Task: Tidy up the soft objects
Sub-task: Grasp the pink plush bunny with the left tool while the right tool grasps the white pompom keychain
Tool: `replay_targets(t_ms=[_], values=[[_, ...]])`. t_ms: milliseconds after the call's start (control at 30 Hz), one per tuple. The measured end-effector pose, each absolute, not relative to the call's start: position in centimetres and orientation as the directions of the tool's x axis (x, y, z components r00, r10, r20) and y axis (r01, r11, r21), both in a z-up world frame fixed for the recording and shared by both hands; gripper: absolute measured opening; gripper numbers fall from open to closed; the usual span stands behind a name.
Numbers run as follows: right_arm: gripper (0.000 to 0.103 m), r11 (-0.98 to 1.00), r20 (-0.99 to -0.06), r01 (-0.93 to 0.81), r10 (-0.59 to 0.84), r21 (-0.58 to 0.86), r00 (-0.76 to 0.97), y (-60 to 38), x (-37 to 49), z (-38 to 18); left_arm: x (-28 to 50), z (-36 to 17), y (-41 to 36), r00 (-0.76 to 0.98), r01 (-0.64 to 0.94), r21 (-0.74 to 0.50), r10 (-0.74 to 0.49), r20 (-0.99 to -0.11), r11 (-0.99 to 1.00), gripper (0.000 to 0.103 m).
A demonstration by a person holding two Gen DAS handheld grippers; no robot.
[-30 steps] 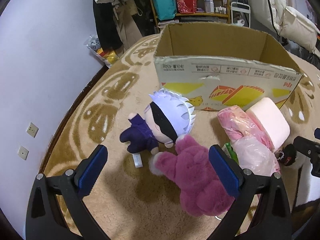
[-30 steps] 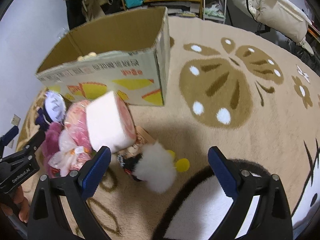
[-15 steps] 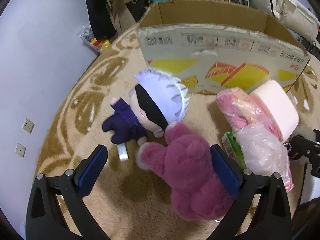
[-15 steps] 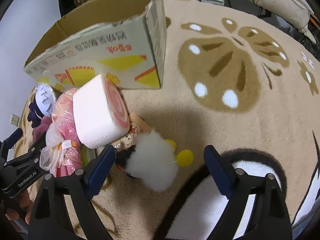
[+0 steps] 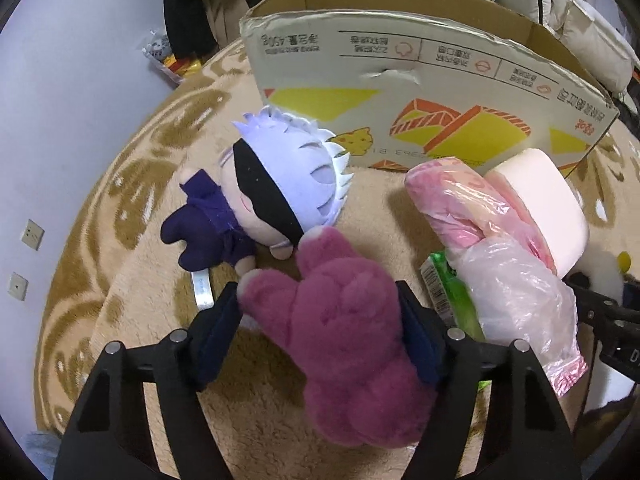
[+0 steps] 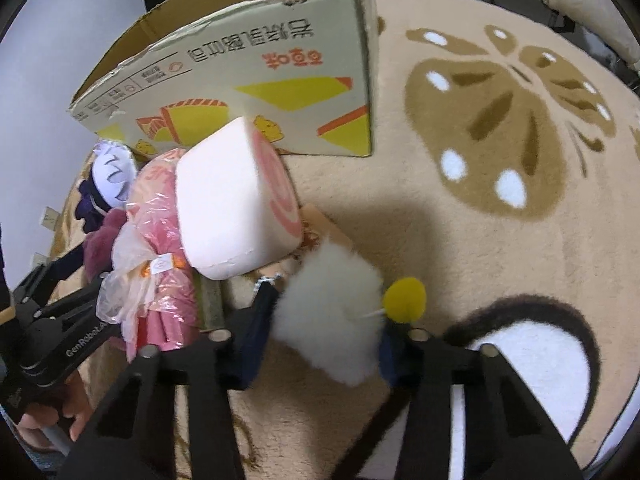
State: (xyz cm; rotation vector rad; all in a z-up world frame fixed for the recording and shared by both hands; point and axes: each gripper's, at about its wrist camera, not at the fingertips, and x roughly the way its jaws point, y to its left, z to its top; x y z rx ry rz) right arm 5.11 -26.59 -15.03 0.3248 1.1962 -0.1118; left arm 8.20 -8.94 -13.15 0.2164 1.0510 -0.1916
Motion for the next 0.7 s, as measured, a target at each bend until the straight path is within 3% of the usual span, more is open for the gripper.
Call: replay_targets(t_ms=[367, 700], values=[[0.039, 0.953, -0.909, 0.229, 0.091, 0.198, 0.407, -25.4, 5.0, -14.2, 7.2, -11.6, -8.1, 0.506, 0.248, 0.079, -0.059, -0.860, 0.966, 0.063], [0.038, 0.953, -0.867, 0.239, 0.046, 0.188, 0.497, -25.0, 3.1, -10.5, 4.9, -8.8, -7.6, 0.608, 0.234, 0.132, -0.039, -0.793, 0.963, 0.063]])
